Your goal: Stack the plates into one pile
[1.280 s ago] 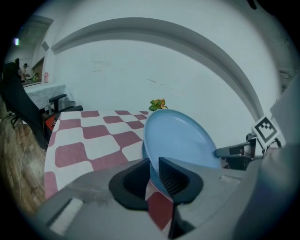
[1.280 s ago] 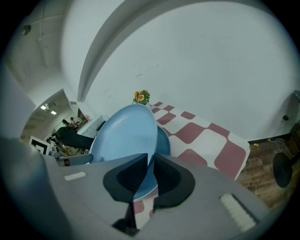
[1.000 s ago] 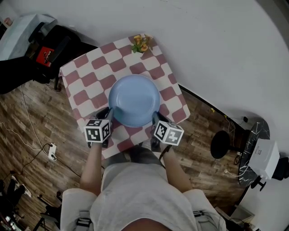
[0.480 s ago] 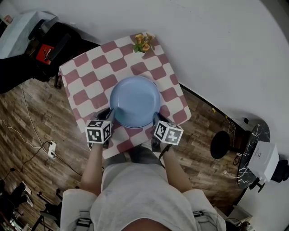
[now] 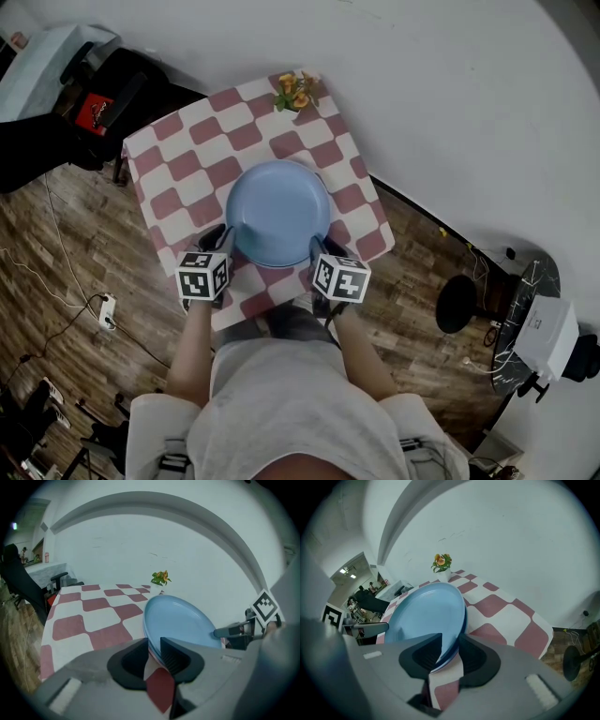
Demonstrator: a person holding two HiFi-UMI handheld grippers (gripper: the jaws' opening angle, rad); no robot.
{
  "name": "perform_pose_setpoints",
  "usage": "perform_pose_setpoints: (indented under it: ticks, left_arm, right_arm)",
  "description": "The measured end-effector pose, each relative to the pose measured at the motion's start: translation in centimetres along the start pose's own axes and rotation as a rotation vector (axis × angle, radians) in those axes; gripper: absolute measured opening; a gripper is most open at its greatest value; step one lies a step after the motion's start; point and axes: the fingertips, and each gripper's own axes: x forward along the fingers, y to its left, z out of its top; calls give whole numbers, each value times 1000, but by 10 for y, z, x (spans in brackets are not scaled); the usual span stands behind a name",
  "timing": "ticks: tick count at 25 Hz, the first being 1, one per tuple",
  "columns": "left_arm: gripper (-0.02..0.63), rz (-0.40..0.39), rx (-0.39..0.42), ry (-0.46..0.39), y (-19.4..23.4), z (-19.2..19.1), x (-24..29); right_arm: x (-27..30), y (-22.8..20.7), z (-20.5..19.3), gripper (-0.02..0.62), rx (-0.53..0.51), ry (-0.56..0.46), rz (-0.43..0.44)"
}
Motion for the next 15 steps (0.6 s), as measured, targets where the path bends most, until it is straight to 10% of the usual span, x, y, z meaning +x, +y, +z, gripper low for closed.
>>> perform_pose_setpoints:
  ticks: [15]
  left_arm:
    - [94, 97, -9, -122, -4, 9, -41]
  right_arm:
    - [-8, -1, -5, 150, -84, -6, 55]
